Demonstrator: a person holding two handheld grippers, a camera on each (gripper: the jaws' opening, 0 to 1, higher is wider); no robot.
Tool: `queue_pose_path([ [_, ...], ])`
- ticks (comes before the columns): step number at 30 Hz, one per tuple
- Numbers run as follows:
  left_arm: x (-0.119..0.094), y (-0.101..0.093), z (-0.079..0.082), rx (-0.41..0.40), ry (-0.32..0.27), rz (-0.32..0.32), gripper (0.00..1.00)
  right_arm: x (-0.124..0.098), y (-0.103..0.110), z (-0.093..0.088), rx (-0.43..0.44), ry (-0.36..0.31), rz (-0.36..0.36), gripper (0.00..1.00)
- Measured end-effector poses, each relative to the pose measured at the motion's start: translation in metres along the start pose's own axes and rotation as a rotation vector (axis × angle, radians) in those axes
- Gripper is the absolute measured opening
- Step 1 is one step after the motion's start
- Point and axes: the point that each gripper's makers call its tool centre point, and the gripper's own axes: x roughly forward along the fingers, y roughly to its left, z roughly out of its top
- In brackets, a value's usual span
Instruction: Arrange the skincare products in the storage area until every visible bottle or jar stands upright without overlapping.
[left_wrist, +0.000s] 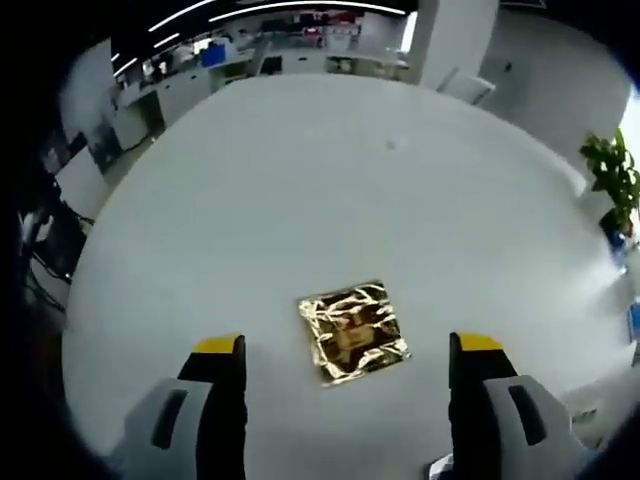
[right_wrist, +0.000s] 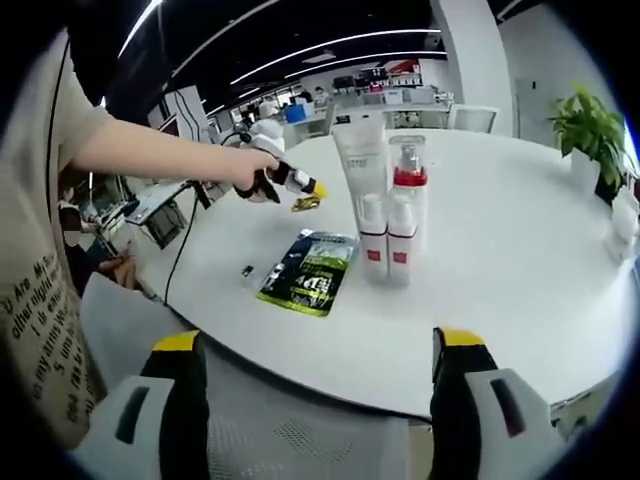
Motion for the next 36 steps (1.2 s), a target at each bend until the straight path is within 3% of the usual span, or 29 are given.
queue_pose_path([
  [10, 0.018, 0.000, 0.000, 0.044, 0.011, 0.029, 0.73, 0.003, 0.003, -0.005, -0.009, 0.044, 0.021, 0.93],
  [14, 0.021, 0.003, 0.003, 0.043, 0.004, 0.038, 0.71, 0.005, 0.004, -0.006, -0.007, 0.053, 0.021, 0.93],
  [16, 0.020, 0.006, 0.002, 0.083, 0.017, 0.058, 0.69, 0.005, 0.004, -0.006, -0.006, 0.056, 0.022, 0.93],
  [22, 0.020, 0.007, 0.003, 0.071, 0.005, 0.047, 0.66, 0.006, 0.004, -0.007, -0.005, 0.063, 0.025, 0.93],
  [30, 0.010, 0.004, -0.001, 0.095, -0.009, 0.031, 0.47, 0.006, 0.005, -0.007, -0.005, 0.067, 0.028, 0.93],
  [32, 0.009, 0.001, -0.002, 0.106, -0.013, 0.020, 0.37, 0.006, 0.005, -0.007, -0.005, 0.067, 0.027, 0.93],
  [36, 0.008, 0.001, -0.002, 0.117, -0.015, 0.014, 0.36, 0.006, 0.004, -0.008, -0.005, 0.065, 0.028, 0.93],
])
